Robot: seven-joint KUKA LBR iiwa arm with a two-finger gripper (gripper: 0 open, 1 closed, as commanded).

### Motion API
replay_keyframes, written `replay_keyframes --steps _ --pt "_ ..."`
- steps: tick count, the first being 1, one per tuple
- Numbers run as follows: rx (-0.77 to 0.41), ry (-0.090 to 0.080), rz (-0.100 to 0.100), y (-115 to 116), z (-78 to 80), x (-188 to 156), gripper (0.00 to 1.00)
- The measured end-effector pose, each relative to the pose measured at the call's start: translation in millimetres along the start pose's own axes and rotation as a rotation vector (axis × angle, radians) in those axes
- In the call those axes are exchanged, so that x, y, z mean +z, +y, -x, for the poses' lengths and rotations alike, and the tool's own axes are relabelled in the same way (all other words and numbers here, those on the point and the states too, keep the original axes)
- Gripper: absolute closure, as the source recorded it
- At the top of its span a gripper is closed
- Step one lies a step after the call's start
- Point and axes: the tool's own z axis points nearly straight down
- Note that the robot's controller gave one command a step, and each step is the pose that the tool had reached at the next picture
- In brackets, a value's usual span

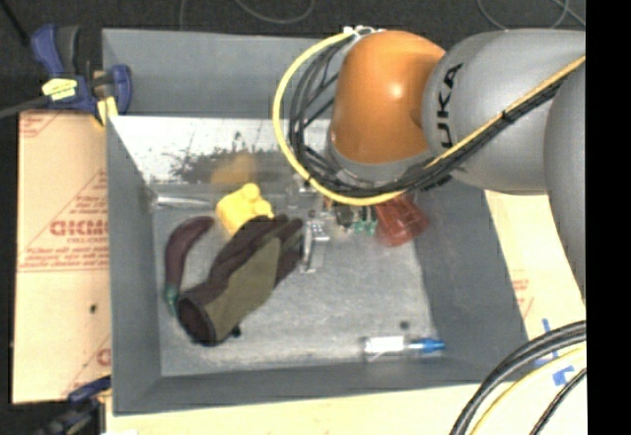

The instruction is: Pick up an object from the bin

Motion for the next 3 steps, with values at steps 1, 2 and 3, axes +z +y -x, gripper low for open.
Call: replay_keyframes --steps 1,2,3 --pt "-0.004 -0.009 0.002 14 5.5 6 0.0" --pt "-0.05 0.008 -0.001 19 -14.9 33 0.0" --pt "-0.03 -0.018 0.002 47 1.2 43 0.0"
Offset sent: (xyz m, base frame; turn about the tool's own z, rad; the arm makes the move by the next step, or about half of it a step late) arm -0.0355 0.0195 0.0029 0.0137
